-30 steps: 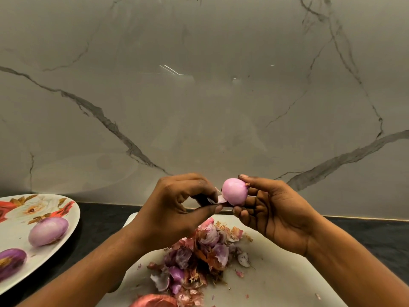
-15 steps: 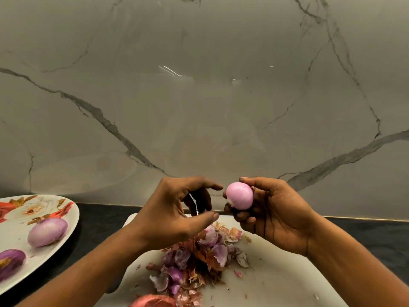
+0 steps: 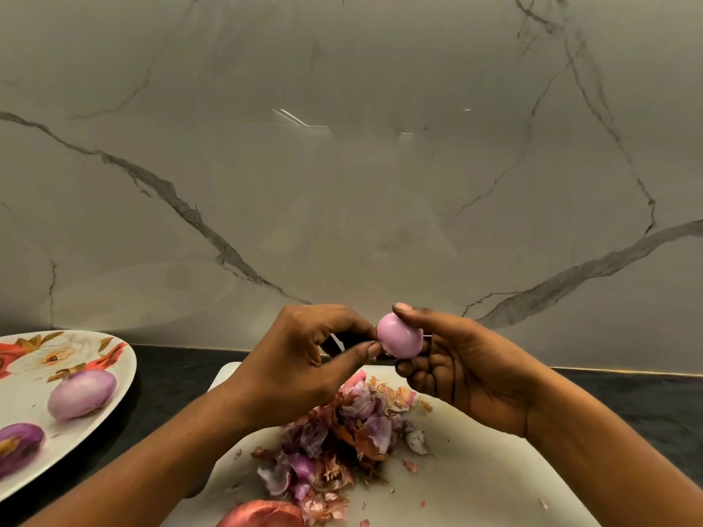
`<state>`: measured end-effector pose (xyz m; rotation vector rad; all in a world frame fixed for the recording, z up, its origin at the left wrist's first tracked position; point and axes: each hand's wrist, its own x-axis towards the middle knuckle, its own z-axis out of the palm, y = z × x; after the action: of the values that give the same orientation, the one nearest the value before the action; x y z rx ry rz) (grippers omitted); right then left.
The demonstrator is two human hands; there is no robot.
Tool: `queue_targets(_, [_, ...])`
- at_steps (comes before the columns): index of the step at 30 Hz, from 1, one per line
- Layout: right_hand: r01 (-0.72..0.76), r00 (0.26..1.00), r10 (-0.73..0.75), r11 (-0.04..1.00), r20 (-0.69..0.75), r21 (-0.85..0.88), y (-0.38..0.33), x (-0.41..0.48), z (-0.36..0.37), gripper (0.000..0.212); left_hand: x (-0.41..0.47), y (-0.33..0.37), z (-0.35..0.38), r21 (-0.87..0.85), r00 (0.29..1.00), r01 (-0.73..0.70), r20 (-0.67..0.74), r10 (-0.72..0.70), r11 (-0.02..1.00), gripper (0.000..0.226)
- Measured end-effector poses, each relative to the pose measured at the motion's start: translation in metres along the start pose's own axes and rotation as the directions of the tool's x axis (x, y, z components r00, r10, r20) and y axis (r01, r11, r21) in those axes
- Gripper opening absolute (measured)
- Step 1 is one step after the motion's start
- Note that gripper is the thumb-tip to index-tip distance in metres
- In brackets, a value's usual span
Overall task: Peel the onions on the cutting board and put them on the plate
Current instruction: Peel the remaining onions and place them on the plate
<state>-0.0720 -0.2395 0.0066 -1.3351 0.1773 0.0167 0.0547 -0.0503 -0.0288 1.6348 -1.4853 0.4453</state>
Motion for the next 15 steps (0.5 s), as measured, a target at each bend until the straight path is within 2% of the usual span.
queue_targets(6, [0.022, 1.000, -0.021, 0.997, -0.015, 0.068, -0.0026, -0.0025, -0.0013, 0.030, -0.0008, -0.0021, 0.0027, 0.045, 0.999, 0.013, 0.030, -0.015, 0.999, 0.007])
queue_targets(12, [0.069, 0.996, -0.063, 0.994, -0.069, 0.084, -0.0018, 0.0007, -0.0047, 0.048, -0.0004, -0.0029, 0.0035, 0.026, 0.997, 0.070, 0.017, -0.071, 0.997, 0.011])
queue_targets(15, [0.088, 0.994, -0.081, 0.991, -0.068, 0.102, -0.0011, 0.0025, -0.0068, 0.049, 0.0003, -0.0044, 0.0027, 0.028, 0.995, 0.093, -0.021, -0.093, 0.995, 0.027])
